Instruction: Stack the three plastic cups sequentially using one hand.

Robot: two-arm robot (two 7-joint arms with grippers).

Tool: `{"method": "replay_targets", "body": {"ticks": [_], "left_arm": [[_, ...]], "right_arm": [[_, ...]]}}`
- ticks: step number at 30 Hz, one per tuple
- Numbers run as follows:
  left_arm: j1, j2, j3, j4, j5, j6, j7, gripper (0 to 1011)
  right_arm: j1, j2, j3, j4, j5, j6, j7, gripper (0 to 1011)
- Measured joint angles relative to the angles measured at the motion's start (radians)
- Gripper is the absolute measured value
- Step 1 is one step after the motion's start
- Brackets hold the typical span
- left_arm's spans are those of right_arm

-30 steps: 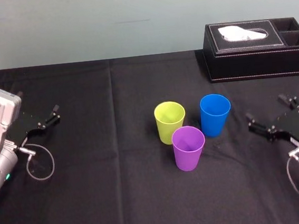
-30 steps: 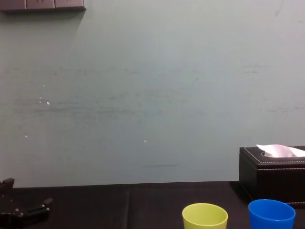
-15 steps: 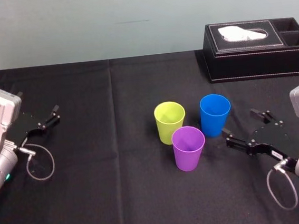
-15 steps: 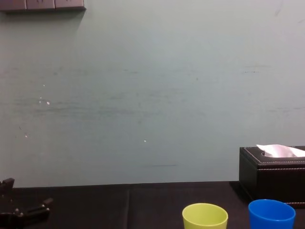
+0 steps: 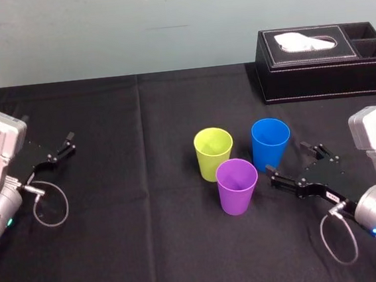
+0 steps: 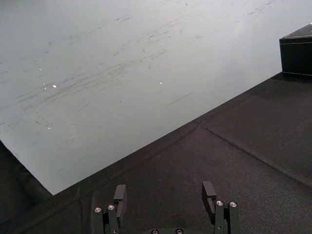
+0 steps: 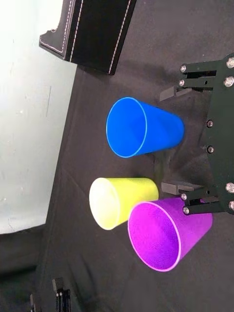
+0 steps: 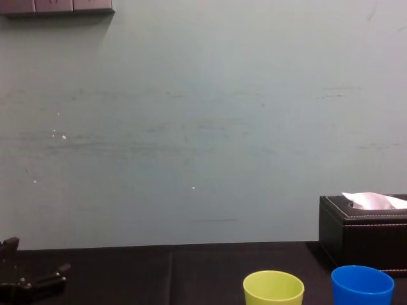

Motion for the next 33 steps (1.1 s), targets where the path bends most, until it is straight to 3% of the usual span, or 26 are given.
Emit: {"method": "replay_targets", "body": {"ticks": [13,33], "left_arm": [[0.000,0.000,0.000,0.000,0.000,0.000,0.000,1011],[0.000,0.000,0.000,0.000,0.000,0.000,0.000,1011]], "right_arm": [[0.044,-0.064,-0.005,0.080,-0.050,-0.053,0.027,1003],[0.135,-0.162,-0.002,0.199,-0.110,-0.061,0.048,1003]]}}
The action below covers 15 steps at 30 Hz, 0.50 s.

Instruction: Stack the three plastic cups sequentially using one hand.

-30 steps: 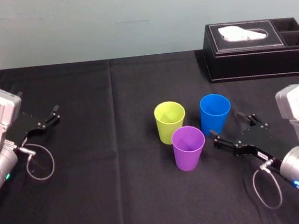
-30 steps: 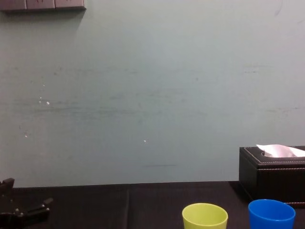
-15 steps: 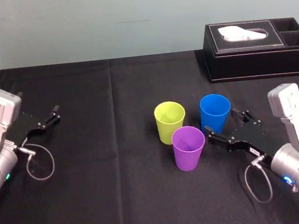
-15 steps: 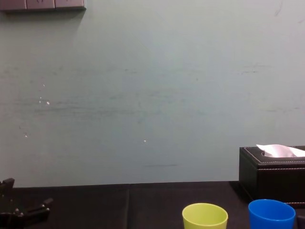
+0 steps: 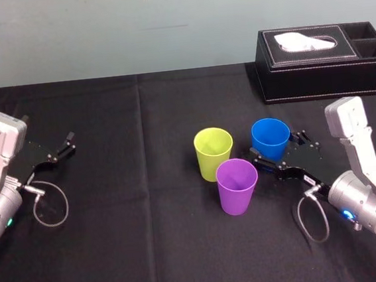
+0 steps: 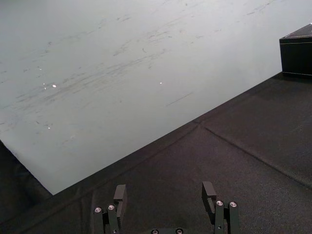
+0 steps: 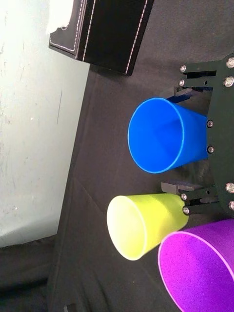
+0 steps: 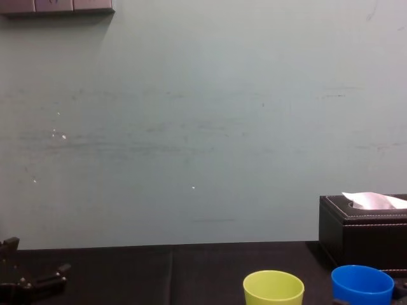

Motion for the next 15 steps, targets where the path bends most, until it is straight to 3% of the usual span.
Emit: {"method": "replay_targets", "body": {"ticks": [15], "left_arm": [[0.000,0.000,0.000,0.000,0.000,0.000,0.000,1011]], "right_arm": [[0.028,-0.046,0.018,0.052,-0.051,-0.033,0.000,1003]]}}
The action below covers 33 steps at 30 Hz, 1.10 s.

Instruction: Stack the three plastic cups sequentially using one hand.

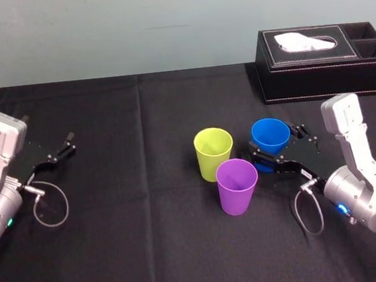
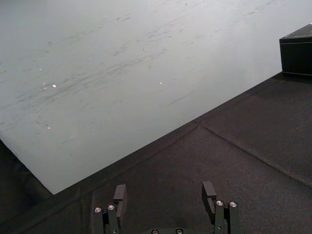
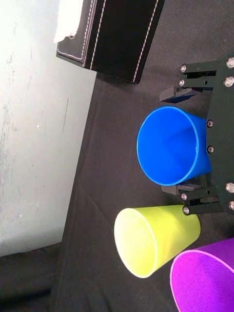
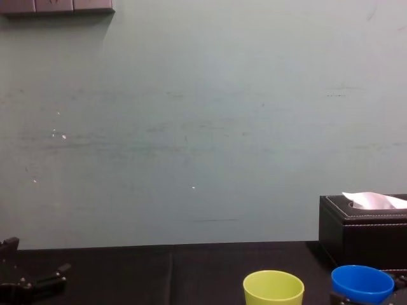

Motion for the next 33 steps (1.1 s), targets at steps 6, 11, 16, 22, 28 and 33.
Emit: {"method": "replay_targets", "body": {"ticks": [6,11,16,22,28,33], "left_arm": [[0.000,0.000,0.000,0.000,0.000,0.000,0.000,1011],[0.000,0.000,0.000,0.000,0.000,0.000,0.000,1011],[0.000,0.000,0.000,0.000,0.000,0.000,0.000,1012],[0.000,0.000,0.000,0.000,0.000,0.000,0.000,1011],[0.000,0.000,0.000,0.000,0.000,0.000,0.000,1012],[0.000,0.000,0.000,0.000,0.000,0.000,0.000,1011]], "right_arm": [[0.000,-0.002,0.002,0.001,-0.004,-0.002,0.000,1003],[0.000,-0.001,0.001,0.001,-0.003,-0.001,0.000,1003],[0.000,0.000,0.001,0.000,-0.002,-0.001,0.000,929],[-0.001,0.001,0.000,-0.001,0.000,0.000,0.000,801],[-0.001,0.001,0.000,-0.001,0.001,0.000,0.000,758],[-0.002,0.003,0.001,-0.011,-0.010,-0.002,0.000,739]]}}
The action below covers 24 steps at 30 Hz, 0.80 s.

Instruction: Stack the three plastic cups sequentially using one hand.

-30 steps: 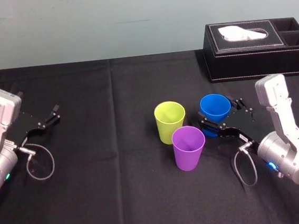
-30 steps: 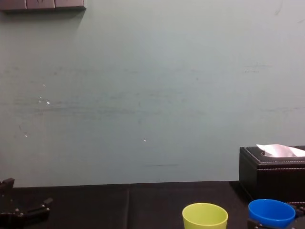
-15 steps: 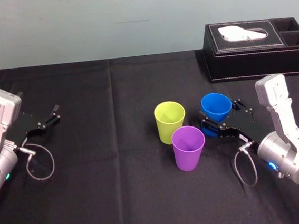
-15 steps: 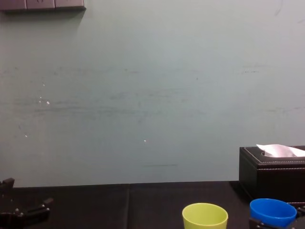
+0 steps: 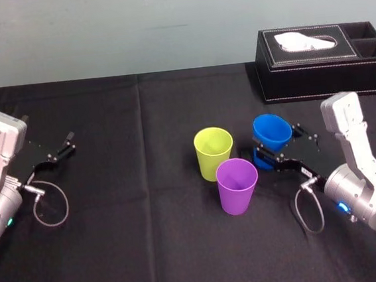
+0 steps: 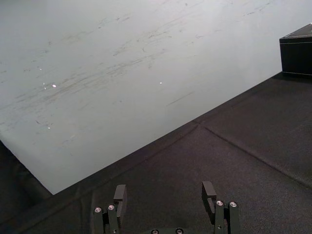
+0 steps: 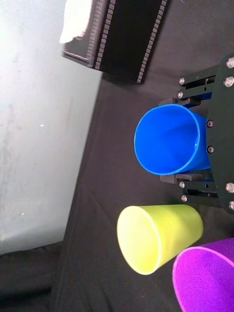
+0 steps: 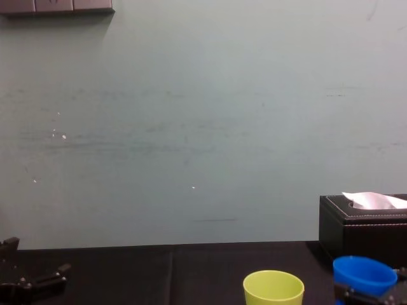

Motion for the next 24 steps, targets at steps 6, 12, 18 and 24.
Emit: {"method": "replay_targets", "body": {"ticks": [6,12,18,24], "left_arm": [[0.000,0.000,0.000,0.000,0.000,0.000,0.000,1011],[0.000,0.000,0.000,0.000,0.000,0.000,0.000,1012],[0.000,0.000,0.000,0.000,0.000,0.000,0.000,1011],[0.000,0.000,0.000,0.000,0.000,0.000,0.000,1011]], "right_arm": [[0.011,0.009,0.012,-0.041,-0.032,0.019,0.006,728],[0.040,0.012,0.014,-0.077,-0.039,0.068,0.030,728],[0.080,0.008,0.016,-0.120,0.008,0.140,0.068,728],[0.120,0.021,0.001,-0.166,0.040,0.188,0.096,729]]}}
